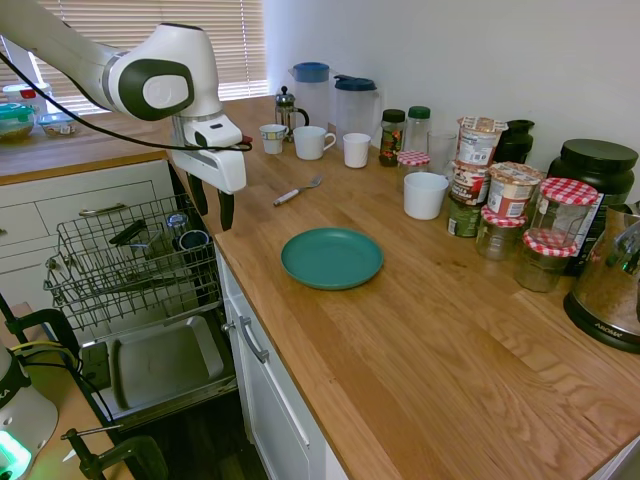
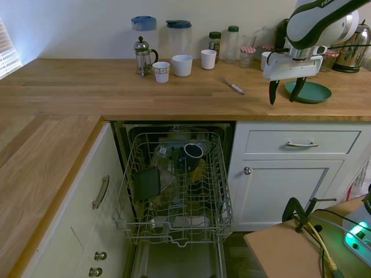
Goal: Put the fork in the dishwasher
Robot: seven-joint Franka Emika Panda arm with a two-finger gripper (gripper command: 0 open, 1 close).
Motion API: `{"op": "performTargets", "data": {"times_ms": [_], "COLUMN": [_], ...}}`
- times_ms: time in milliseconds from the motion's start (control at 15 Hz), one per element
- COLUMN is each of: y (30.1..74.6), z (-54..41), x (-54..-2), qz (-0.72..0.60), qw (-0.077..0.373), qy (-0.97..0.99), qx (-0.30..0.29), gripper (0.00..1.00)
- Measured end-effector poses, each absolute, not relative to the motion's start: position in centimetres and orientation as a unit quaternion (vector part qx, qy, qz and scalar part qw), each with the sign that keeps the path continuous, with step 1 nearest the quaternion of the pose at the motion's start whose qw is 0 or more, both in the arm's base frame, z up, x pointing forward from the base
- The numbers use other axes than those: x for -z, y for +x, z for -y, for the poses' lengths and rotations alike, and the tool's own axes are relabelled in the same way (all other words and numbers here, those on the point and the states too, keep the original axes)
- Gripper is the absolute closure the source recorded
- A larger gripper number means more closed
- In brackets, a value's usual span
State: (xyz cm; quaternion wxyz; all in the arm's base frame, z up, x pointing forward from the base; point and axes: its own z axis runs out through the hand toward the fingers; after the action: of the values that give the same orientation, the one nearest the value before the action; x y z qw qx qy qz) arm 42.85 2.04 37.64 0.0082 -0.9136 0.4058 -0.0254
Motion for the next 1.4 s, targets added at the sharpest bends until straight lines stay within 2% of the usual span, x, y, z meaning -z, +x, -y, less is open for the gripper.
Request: {"op": "performTargets", "data": {"times_ms": [333, 733, 1067, 1400], "y": [44.5, 52.8, 60.4, 65.6], "z": [-2.2, -4.4, -7.4, -8.2], "x": [-39.5, -42.6, -40.9, -37.6], "qz": [-0.402, -0.373, -0.343, -0.341], "qw": [0.011, -0.011, -0.003, 0.012], "qy": [-0.915, -0.924, -0.935, -0.935], "qx": [0.044, 0.082, 0.091, 0.096], "gripper": [0.00, 0.00, 0.00, 0.00]}}
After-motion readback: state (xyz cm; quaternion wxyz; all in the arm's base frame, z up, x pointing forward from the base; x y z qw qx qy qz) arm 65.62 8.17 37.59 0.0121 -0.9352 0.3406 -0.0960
